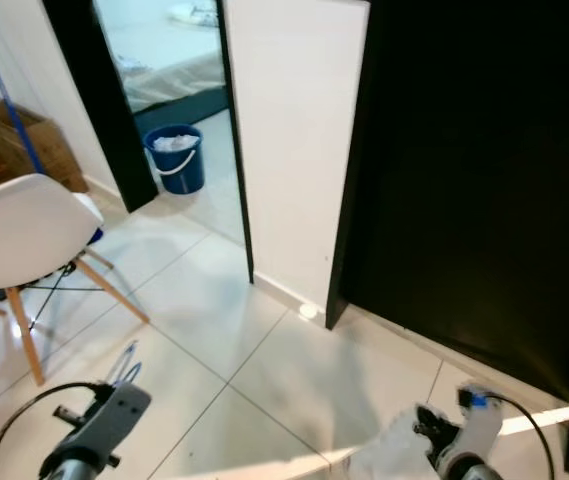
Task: Hang hanger
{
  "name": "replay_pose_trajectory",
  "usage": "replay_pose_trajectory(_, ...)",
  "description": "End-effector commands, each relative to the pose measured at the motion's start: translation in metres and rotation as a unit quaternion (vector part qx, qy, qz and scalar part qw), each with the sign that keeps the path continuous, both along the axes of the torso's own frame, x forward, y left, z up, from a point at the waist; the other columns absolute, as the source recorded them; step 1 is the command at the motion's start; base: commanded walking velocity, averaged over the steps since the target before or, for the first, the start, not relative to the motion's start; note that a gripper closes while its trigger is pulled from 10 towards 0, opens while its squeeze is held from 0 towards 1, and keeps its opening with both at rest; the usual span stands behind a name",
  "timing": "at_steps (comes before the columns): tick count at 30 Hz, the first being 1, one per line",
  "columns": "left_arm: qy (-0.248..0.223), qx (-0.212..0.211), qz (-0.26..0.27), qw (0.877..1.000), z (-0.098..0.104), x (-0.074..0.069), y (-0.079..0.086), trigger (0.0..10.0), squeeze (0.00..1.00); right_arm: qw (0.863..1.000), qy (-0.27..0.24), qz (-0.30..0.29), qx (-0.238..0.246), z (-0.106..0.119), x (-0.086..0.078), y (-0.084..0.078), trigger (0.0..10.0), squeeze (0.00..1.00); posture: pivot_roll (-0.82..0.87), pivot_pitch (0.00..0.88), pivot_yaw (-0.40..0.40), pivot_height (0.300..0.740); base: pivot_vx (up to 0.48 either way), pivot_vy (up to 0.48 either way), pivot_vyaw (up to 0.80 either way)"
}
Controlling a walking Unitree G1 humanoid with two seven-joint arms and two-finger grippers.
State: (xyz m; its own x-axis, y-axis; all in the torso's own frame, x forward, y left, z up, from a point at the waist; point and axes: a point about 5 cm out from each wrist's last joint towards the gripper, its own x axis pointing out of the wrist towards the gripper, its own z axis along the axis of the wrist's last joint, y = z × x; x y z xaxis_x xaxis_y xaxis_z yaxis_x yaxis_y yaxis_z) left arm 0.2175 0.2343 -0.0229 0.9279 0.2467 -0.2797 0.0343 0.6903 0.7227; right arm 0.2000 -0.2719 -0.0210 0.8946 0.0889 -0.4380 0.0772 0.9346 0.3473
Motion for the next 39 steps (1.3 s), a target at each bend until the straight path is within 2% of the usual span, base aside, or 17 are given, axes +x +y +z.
replay_pose_trajectory(1,0.016,0.007,0.006,1.000,-0.007,-0.009,0.004,10.0,0.00,1.000,-0.001,-0.006,0.003,0.000,0.000,-0.001,10.0,0.00,0.06,0.093,-0.055,0.740,0.000,0.000,0.72)
replay_pose_trajectory(11,0.034,0.010,0.014,0.999,-0.014,-0.015,0.011,10.0,0.00,1.000,0.000,-0.008,0.007,-0.001,-0.002,-0.001,10.0,0.00,0.05,0.085,-0.048,0.740,0.000,0.000,0.72)
replay_pose_trajectory(23,0.023,0.010,0.009,1.000,-0.013,-0.014,0.006,10.0,0.00,1.000,0.002,-0.005,0.007,-0.001,-0.003,-0.002,10.0,0.00,0.03,0.079,-0.061,0.740,0.000,0.000,0.72)
replay_pose_trajectory(28,0.019,0.008,-0.009,1.000,-0.012,-0.012,0.002,10.0,0.00,1.000,-0.002,0.000,0.008,0.000,-0.003,-0.002,10.0,0.00,0.03,0.069,-0.059,0.740,0.000,0.000,0.72)
replay_pose_trajectory(29,0.018,0.004,0.000,1.000,-0.012,-0.012,0.002,10.0,0.00,1.000,-0.005,0.003,0.007,0.000,-0.003,-0.002,10.0,0.00,0.03,0.067,-0.058,0.740,0.000,0.000,0.72)
replay_pose_trajectory(30,0.004,-0.021,0.023,1.000,-0.010,-0.009,0.002,10.0,0.00,1.000,-0.008,0.003,0.008,0.000,-0.002,-0.002,10.0,0.00,0.03,0.067,-0.058,0.740,0.000,0.000,0.72)
replay_pose_trajectory(31,0.004,-0.021,0.023,1.000,-0.010,-0.009,0.002,10.0,0.00,1.000,-0.008,0.003,0.008,0.000,-0.002,-0.002,10.0,0.00,0.03,0.067,-0.058,0.740,0.000,0.000,0.72)
replay_pose_trajectory(32,0.000,-0.078,0.062,0.995,-0.008,-0.003,0.003,10.0,0.00,1.000,-0.012,0.005,0.008,0.001,0.000,-0.002,10.0,0.00,0.03,0.063,-0.057,0.740,0.000,0.000,0.72)
replay_pose_trajectory(33,-0.018,-0.141,0.097,0.985,-0.002,0.005,0.003,10.0,0.00,1.000,-0.016,0.007,0.008,0.003,0.002,-0.001,10.0,0.00,0.03,0.058,-0.053,0.740,0.000,0.000,0.72)
replay_pose_trajectory(34,-0.018,-0.141,0.097,0.985,-0.002,0.005,0.003,10.0,0.00,1.000,-0.016,0.007,0.008,0.003,0.002,-0.001,10.0,0.00,0.03,0.058,-0.053,0.740,0.000,0.000,0.72)
replay_pose_trajectory(35,-0.036,-0.215,0.132,0.967,0.004,0.013,0.003,10.0,0.00,1.000,-0.021,0.008,0.008,0.005,0.005,-0.001,10.0,0.00,0.03,0.058,-0.053,0.740,0.000,0.000,0.72)
replay_pose_trajectory(36,-0.057,-0.290,0.161,0.942,0.010,0.023,0.001,10.0,0.00,1.000,-0.027,0.010,0.007,0.008,0.009,-0.001,10.0,0.00,0.03,0.056,-0.055,0.740,0.000,0.000,0.72)
replay_pose_trajectory(37,-0.069,-0.381,0.170,0.906,0.017,0.033,-0.004,10.0,0.00,0.999,-0.035,0.013,0.006,0.011,0.013,-0.002,10.0,0.00,0.03,0.055,-0.055,0.740,0.000,0.000,0.72)
replay_pose_trajectory(38,-0.077,-0.440,0.169,0.879,0.021,0.038,-0.009,10.0,0.00,0.999,-0.040,0.014,0.004,0.013,0.016,-0.002,10.0,0.00,0.03,0.055,-0.055,0.740,0.000,0.000,0.72)
replay_pose_trajectory(39,-0.097,-0.494,0.119,0.856,0.031,0.046,-0.015,10.0,0.00,0.999,-0.048,0.015,0.003,0.017,0.020,-0.003,10.0,0.00,0.03,0.052,-0.052,0.740,0.000,0.000,0.72)
